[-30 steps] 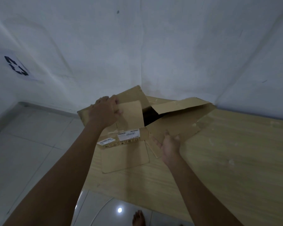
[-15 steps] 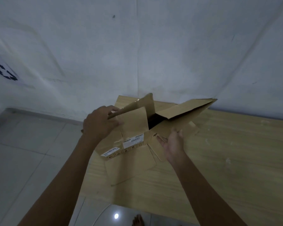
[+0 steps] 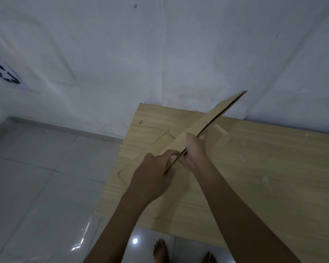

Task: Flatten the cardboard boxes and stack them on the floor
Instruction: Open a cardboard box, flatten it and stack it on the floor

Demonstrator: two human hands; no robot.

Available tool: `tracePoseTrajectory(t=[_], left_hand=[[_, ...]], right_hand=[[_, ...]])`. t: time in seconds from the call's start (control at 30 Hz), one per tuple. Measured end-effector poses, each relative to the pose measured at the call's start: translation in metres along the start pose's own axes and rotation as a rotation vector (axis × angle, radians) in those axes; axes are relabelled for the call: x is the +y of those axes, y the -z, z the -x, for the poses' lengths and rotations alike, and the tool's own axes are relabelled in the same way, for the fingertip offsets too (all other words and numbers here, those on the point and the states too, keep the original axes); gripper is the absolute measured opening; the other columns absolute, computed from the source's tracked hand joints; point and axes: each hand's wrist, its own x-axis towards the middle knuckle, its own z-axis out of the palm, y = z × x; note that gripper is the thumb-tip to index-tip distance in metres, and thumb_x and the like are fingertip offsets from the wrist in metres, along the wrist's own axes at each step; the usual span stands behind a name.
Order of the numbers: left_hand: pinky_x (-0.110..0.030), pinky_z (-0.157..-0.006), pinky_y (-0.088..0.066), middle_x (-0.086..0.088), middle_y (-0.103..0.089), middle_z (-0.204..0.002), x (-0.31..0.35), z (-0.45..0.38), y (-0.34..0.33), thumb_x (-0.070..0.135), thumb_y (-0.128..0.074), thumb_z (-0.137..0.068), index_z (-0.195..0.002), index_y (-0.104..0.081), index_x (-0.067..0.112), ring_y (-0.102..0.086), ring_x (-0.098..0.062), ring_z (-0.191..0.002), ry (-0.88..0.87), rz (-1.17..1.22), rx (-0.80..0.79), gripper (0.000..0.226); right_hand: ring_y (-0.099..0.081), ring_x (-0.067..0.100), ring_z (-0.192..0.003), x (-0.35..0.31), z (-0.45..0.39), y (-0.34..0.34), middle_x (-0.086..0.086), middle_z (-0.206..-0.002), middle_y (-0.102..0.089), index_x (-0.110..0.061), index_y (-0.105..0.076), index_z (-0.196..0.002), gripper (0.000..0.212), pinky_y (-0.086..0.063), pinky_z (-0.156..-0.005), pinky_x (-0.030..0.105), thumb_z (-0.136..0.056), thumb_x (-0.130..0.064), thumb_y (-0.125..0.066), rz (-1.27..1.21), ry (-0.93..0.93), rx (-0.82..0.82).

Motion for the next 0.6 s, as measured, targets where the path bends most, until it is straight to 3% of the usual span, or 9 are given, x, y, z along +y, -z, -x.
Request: tracePoseTrajectory(t=[0.07,0.1,0.17,0.23,0.3,0.4,0.53,0.6], left_hand=[[-0.028,-0.078,-0.046,0.026,-0.054,-0.095,0.001,0.004,0.004,0.051,-0.063,-0.089,-0.138,-0.045,0.048,-0.047,-0.011,-0.101,-0.009,0.111,-0.068,0.052],[-0.025,-0.083,-0.044,0.028,-0.055,-0.110,0.000,0.005,0.005,0.059,-0.064,-0.087,-0.140,-0.045,0.047,-0.047,-0.007,-0.107,0.004,0.163,-0.075,0.058],[-0.026,-0.098,-0.037,0.028,-0.045,-0.141,0.002,0.005,0.004,0.069,-0.056,-0.088,-0.146,-0.042,0.044,-0.035,-0.005,-0.126,0.035,0.170,-0.059,0.065],[-0.035,-0.110,-0.028,0.025,-0.025,-0.160,0.010,0.006,-0.004,0.070,-0.041,-0.094,-0.152,-0.034,0.043,-0.017,-0.007,-0.141,0.022,0.000,0.005,0.064],[-0.044,-0.117,-0.020,0.020,-0.009,-0.166,0.025,0.005,-0.018,0.065,-0.031,-0.099,-0.156,-0.023,0.043,-0.006,-0.012,-0.151,0.016,-0.111,0.048,0.062],[-0.047,-0.121,-0.017,0.016,0.000,-0.168,0.050,0.005,-0.055,0.063,-0.030,-0.099,-0.159,-0.014,0.039,0.000,-0.016,-0.155,0.057,-0.090,0.044,0.067],[-0.040,-0.109,-0.035,0.005,-0.022,-0.166,0.069,0.006,-0.109,0.066,-0.037,-0.095,-0.156,-0.029,0.030,-0.025,-0.018,-0.148,0.026,-0.135,0.063,0.071],[-0.037,-0.105,-0.039,0.004,-0.028,-0.163,0.072,0.002,-0.133,0.062,-0.039,-0.097,-0.155,-0.031,0.030,-0.030,-0.016,-0.142,-0.005,-0.093,0.037,0.068]], right_hand=[[-0.068,0.025,-0.078,-0.006,-0.002,0.011,0.012,-0.101,-0.067,-0.022,-0.051,-0.113,0.045,-0.059,-0.063,0.038,-0.088,0.013,-0.042,-0.057,-0.009,-0.013],[-0.071,0.025,-0.077,-0.010,-0.004,0.017,0.010,-0.099,-0.070,-0.020,-0.053,-0.115,0.040,-0.058,-0.058,0.036,-0.090,0.010,-0.045,-0.093,-0.054,-0.029],[-0.071,0.030,-0.093,-0.018,-0.008,0.030,0.014,-0.110,-0.071,-0.007,-0.057,-0.125,0.032,-0.060,-0.066,0.039,-0.094,-0.003,-0.053,-0.109,-0.177,-0.083],[-0.071,0.029,-0.093,-0.027,-0.012,0.044,0.015,-0.105,-0.073,-0.002,-0.064,-0.115,0.025,-0.058,-0.077,0.040,-0.098,-0.015,-0.051,-0.084,-0.257,-0.147],[-0.073,0.023,-0.079,-0.034,-0.015,0.063,0.011,-0.088,-0.076,-0.005,-0.067,-0.102,0.026,-0.055,-0.077,0.040,-0.100,-0.022,-0.047,-0.102,-0.288,-0.176],[-0.073,0.022,-0.075,-0.040,-0.020,0.098,0.009,-0.084,-0.076,-0.008,-0.067,-0.100,0.027,-0.055,-0.075,0.040,-0.101,-0.027,-0.047,-0.107,-0.328,-0.158],[-0.074,0.022,-0.070,-0.043,-0.031,0.159,0.009,-0.080,-0.076,-0.007,-0.065,-0.104,0.027,-0.061,-0.059,0.036,-0.102,-0.026,-0.046,-0.002,-0.341,-0.068],[-0.072,0.023,-0.073,-0.045,-0.037,0.193,0.008,-0.084,-0.075,-0.007,-0.065,-0.108,0.022,-0.060,-0.065,0.037,-0.100,-0.021,-0.050,0.067,-0.309,0.009]])
